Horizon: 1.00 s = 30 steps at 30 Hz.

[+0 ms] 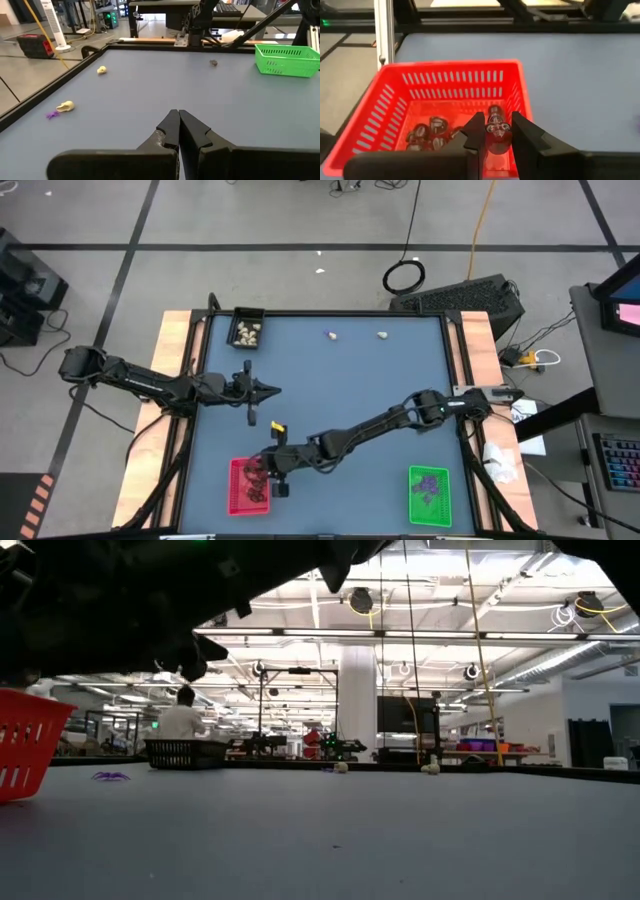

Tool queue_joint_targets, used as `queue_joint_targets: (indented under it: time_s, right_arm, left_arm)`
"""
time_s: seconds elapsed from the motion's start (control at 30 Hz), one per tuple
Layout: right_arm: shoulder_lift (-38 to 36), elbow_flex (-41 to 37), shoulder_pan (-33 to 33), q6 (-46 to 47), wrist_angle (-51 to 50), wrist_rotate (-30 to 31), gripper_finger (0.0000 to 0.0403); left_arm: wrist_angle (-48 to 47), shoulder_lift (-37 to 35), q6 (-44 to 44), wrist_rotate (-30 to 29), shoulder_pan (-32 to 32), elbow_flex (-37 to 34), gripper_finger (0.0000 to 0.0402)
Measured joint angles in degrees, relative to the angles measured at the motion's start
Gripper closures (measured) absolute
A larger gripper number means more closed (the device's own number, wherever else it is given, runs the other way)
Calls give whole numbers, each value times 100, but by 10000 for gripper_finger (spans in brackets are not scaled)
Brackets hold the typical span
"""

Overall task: Sort Halloween decoration
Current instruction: Put the black skull toy into the red bin, then put the white skull toy into the black basket

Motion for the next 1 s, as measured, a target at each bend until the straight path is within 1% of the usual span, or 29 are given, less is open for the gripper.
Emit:
queue_joint_targets:
  time_s: [0.13,0.27,0.33,0.57,0.67,0.87,1.0]
  right_arm:
    - [46,27,-25,19,-30,-25,346]
    - [26,33,-45,40,-1,-38,338]
    - [26,33,-60,60,-25,-146,334]
    - [26,33,-75,60,-117,-150,321]
    - [26,33,-75,61,-185,-142,304]
    - [26,33,-75,61,-188,-136,253]
    - [17,33,-75,-59,-190,-134,237]
  left_arm:
    - [-2,0,0,-13,0,0,400]
    - [0,0,0,-13,0,0,400]
    - [8,0,-2,-13,0,0,400]
    - [20,0,5,-13,0,0,400]
    - [18,0,7,-13,0,0,400]
    - [16,0,13,-13,0,0,400]
    - [13,0,17,-13,0,0,400]
